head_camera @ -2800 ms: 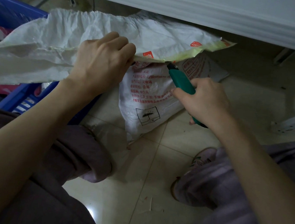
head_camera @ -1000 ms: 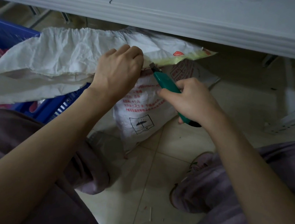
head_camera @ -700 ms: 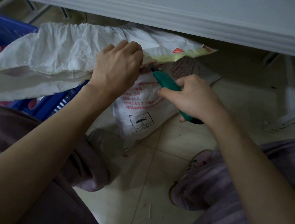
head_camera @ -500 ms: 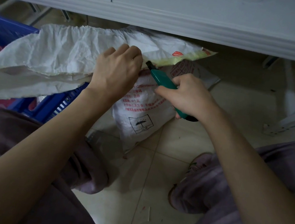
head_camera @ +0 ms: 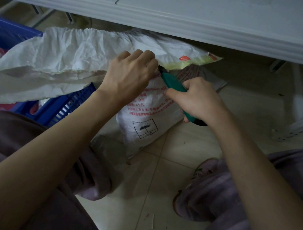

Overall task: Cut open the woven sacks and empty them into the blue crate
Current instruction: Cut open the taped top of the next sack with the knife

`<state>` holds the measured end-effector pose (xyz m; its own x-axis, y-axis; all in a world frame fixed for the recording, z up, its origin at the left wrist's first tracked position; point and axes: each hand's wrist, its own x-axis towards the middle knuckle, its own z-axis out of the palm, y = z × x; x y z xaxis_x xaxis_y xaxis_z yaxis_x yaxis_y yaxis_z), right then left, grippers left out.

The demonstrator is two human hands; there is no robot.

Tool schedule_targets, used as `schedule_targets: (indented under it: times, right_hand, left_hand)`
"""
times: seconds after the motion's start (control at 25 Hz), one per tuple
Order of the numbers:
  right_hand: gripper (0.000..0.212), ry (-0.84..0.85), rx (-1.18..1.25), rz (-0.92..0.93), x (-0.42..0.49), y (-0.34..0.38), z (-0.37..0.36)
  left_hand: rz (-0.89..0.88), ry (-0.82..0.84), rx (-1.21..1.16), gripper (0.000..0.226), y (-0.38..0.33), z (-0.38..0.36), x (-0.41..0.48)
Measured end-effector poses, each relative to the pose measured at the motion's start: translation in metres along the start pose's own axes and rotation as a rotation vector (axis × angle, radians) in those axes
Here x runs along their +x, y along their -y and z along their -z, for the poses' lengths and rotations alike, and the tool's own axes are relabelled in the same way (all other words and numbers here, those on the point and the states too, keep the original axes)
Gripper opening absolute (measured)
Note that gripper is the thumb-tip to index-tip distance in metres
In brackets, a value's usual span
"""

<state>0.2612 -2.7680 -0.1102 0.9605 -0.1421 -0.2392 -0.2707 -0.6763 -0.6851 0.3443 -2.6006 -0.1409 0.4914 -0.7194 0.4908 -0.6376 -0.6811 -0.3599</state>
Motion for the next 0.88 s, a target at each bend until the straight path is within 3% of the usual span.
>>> schedule_targets:
  times: [0.2, 0.36, 0.6, 0.88]
  right_hand:
    - [0.033, 0.020, 0.029, -0.028, -0.002, -0.003, -0.002]
    - [0.033, 0.030, 0.028, -0.042, -0.003, -0.005, 0.001]
    - [0.035, 0.056, 0.043, -0.044, -0.001, -0.004, -0.002]
    - [0.031, -0.086, -0.082, 0.016, -0.001, -0.011, -0.009]
  left_hand:
    - [-0.071, -0.034, 0.049, 0.019, 0.001, -0.003, 0.004]
    - [-0.073, -0.073, -0.053, 0.027, 0.000, 0.002, 0.008]
    - [-0.034, -0.041, -0.119, 0.020, -0.001, 0.008, 0.005]
    - [0.059, 0.006, -0.354, 0.027, -0.002, 0.005, 0.001]
